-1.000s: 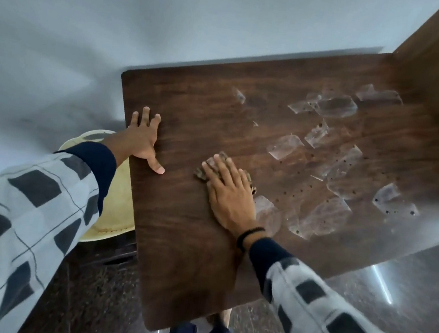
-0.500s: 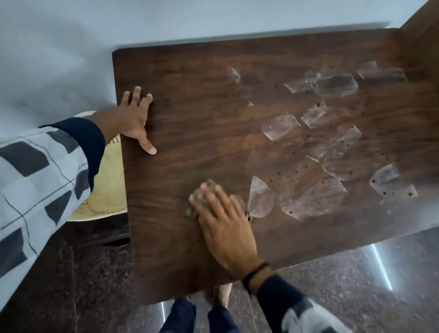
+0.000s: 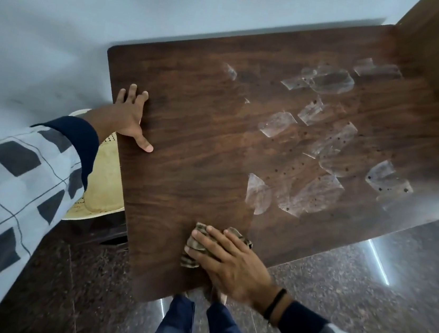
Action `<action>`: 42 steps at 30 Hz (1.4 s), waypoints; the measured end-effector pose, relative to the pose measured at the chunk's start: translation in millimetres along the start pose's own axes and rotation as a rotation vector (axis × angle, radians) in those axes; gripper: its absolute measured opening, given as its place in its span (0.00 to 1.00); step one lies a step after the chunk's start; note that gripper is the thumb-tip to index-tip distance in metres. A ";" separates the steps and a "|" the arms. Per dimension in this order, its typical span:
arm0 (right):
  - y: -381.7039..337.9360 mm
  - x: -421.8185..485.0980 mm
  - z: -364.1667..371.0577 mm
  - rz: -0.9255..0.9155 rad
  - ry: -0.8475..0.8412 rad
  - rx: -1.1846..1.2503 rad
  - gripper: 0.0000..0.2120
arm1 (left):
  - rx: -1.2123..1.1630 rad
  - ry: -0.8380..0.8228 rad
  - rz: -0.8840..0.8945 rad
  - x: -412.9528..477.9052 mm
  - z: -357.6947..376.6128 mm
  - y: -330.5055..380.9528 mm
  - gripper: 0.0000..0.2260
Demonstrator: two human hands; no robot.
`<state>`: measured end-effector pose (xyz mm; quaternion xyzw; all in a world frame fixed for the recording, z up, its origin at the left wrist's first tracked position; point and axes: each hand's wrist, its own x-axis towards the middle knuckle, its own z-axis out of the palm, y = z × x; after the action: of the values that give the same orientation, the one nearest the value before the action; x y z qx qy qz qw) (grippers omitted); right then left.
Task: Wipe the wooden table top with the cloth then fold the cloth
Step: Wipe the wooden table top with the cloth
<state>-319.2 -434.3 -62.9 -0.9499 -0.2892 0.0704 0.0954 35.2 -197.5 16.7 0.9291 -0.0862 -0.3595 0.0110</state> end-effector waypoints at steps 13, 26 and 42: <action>40.6 -21.9 -13.5 -0.044 -0.059 -0.146 0.31 | -0.001 -0.003 0.006 4.1 2.2 -2.2 0.69; 9.2 -18.0 -13.4 0.250 0.033 -0.059 0.27 | 0.213 0.163 0.063 -19.7 4.4 23.7 0.61; 67.5 -6.3 -46.3 0.260 -0.060 0.031 0.27 | 0.003 -0.137 0.043 -98.5 96.7 107.2 0.69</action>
<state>-279.5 -499.4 -32.4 -0.9752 -0.1654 0.1151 0.0912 -117.5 -282.5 19.5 0.9003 -0.1073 -0.4217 0.0113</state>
